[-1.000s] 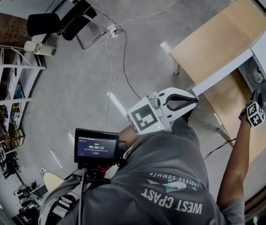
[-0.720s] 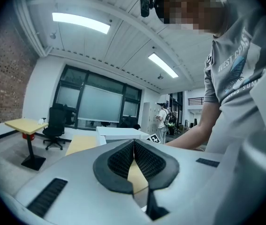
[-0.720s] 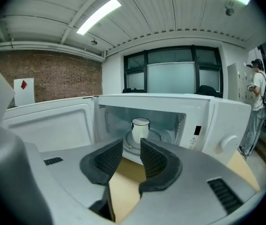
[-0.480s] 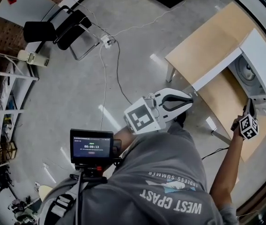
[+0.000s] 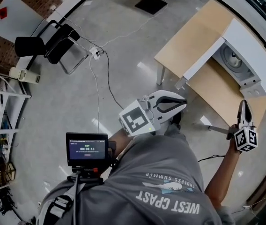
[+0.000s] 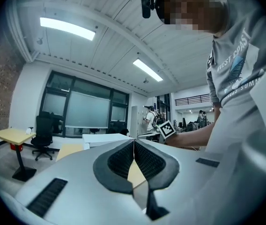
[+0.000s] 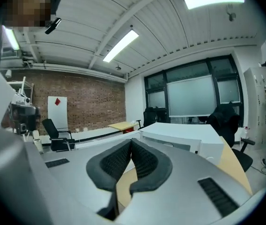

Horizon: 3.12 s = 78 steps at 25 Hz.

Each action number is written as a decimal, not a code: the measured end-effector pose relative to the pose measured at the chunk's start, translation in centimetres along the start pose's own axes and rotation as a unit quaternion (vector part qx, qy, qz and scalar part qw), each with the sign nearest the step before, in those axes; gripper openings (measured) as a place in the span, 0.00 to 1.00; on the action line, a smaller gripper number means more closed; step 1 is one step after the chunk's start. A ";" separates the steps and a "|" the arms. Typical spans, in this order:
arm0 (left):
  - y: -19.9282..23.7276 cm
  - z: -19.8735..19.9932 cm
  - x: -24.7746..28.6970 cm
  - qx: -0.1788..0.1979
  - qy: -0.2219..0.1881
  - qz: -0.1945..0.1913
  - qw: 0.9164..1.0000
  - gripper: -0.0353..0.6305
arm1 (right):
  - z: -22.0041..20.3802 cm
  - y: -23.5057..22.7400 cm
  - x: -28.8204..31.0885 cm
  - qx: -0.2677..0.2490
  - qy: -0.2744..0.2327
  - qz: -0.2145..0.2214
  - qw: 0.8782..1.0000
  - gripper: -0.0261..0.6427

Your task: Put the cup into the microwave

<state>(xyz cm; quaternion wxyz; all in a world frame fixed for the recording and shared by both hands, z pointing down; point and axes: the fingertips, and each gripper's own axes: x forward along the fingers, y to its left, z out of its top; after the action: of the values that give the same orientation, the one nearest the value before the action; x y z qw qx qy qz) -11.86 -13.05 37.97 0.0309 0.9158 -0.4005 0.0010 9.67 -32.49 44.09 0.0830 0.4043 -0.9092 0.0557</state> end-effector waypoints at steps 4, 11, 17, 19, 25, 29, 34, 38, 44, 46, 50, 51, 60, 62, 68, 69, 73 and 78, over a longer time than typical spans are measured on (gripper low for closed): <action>-2.3 0.1 -0.4 0.007 -0.001 -0.026 1.000 0.09 | 2.9 3.2 -4.7 -0.031 -0.026 0.012 0.999 0.07; -7.3 1.4 0.7 0.025 -0.002 -0.079 0.997 0.09 | 7.9 7.3 -13.9 -0.072 -0.063 0.010 0.995 0.07; -12.0 2.6 3.1 0.056 -0.023 -0.123 0.991 0.09 | 8.6 7.1 -21.7 -0.088 -0.072 -0.013 0.993 0.07; -14.0 2.2 4.0 0.050 -0.017 -0.125 0.991 0.09 | 8.5 6.6 -24.2 -0.089 -0.073 -0.018 0.993 0.07; -22.3 0.9 8.5 0.020 0.016 -0.138 0.990 0.09 | 6.9 3.8 -33.2 -0.082 -0.048 -0.033 0.995 0.07; -28.2 0.7 9.7 0.029 0.021 -0.157 0.987 0.09 | 4.7 2.8 -40.5 -0.072 -0.033 -0.062 0.995 0.07; -36.4 1.3 9.4 0.041 0.022 -0.173 0.984 0.09 | 4.6 1.6 -51.0 -0.061 -0.040 -0.102 0.992 0.07; -41.3 2.3 8.0 0.045 0.002 -0.181 0.983 0.09 | 4.5 2.5 -56.9 -0.065 -0.042 -0.111 0.991 0.07; -45.9 1.6 1.9 0.057 0.017 -0.166 0.984 0.09 | 3.7 7.7 -61.9 -0.059 -0.051 -0.093 0.993 0.07; -46.4 2.1 -0.8 0.057 0.017 -0.154 0.986 0.09 | 3.3 9.8 -62.4 -0.055 -0.048 -0.080 0.994 0.07; -46.2 2.9 -4.1 0.057 0.018 -0.132 0.989 0.09 | 3.8 12.8 -61.6 -0.067 -0.043 -0.053 0.995 0.07; -46.0 2.8 -4.9 0.057 0.018 -0.127 0.990 0.09 | 4.1 13.7 -61.3 -0.068 -0.048 -0.045 0.995 0.07; -46.3 1.4 -15.7 0.055 0.059 -0.139 0.987 0.09 | 6.9 26.1 -60.9 -0.068 -0.062 -0.022 0.996 0.07; -44.7 1.2 -17.5 0.037 0.046 -0.143 0.988 0.09 | 5.8 28.7 -59.0 -0.063 -0.067 -0.024 0.996 0.07; -40.3 -0.6 -26.4 0.042 0.013 -0.154 0.987 0.09 | 4.5 39.2 -53.4 -0.044 -0.078 -0.014 0.996 0.07; -40.1 -0.8 -27.7 0.050 0.009 -0.158 0.986 0.09 | 4.4 40.7 -53.0 -0.046 -0.074 -0.014 0.996 0.07; -39.9 -1.3 -30.9 0.057 -0.003 -0.168 0.984 0.09 | 3.1 44.5 -52.6 -0.049 -0.061 -0.019 0.997 0.07; -39.5 -1.4 -33.9 0.055 -0.011 -0.173 0.983 0.09 | 2.1 47.8 -52.7 -0.051 -0.053 -0.024 0.997 0.07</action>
<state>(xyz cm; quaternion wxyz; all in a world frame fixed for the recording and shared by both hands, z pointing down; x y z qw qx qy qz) -5.85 38.62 36.30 -0.0240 0.9716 -0.2354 0.0079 8.65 37.27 30.08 0.0568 0.4233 -0.9041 -0.0143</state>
